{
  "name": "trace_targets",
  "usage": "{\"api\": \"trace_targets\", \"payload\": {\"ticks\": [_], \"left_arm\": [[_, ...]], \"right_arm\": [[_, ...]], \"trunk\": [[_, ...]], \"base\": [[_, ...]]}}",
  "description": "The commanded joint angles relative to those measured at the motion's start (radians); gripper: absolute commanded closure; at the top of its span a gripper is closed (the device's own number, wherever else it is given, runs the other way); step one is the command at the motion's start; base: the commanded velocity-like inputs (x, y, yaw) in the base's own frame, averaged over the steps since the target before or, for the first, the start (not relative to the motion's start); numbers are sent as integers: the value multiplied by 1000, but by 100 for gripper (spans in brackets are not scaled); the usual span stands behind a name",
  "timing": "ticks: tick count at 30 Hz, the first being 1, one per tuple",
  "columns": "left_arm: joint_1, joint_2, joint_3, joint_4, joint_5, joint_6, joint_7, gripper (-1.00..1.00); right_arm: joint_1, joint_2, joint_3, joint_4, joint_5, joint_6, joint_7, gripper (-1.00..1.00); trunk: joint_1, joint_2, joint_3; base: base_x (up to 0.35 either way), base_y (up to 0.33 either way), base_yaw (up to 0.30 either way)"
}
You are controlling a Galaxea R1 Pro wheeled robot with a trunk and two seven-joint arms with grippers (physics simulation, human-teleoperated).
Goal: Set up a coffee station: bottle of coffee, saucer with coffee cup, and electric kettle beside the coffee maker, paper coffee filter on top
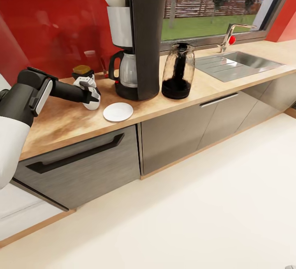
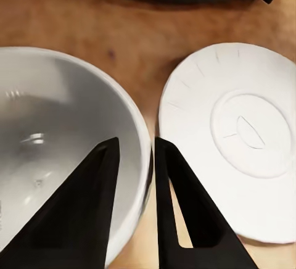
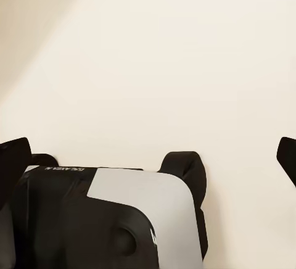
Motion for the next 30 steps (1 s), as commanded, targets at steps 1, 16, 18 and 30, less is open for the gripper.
{"api": "trace_targets", "payload": {"ticks": [1, 16, 18, 30], "left_arm": [[-1, 1, -3, 0, -19, -2, -3, 100], [-1, 1, -2, -2, -19, -2, -3, 100], [-1, 1, -2, -2, -19, -2, -3, 100], [-1, 1, -2, -3, -19, -2, -3, 100]], "right_arm": [[-1, 0, 5, 1, -9, 3, 3, -100], [-1, 0, 5, 1, -9, 3, 3, -100], [-1, 0, 5, 1, -9, 3, 4, -100], [-1, 0, 5, 1, -9, 3, 4, -100]], "trunk": [[0, 0, -1], [0, 0, 12], [0, 0, 15], [0, 0, 33]], "base": [[0, 0, 0], [0, 0, 0], [0, 0, 0], [0, 0, 0]]}}
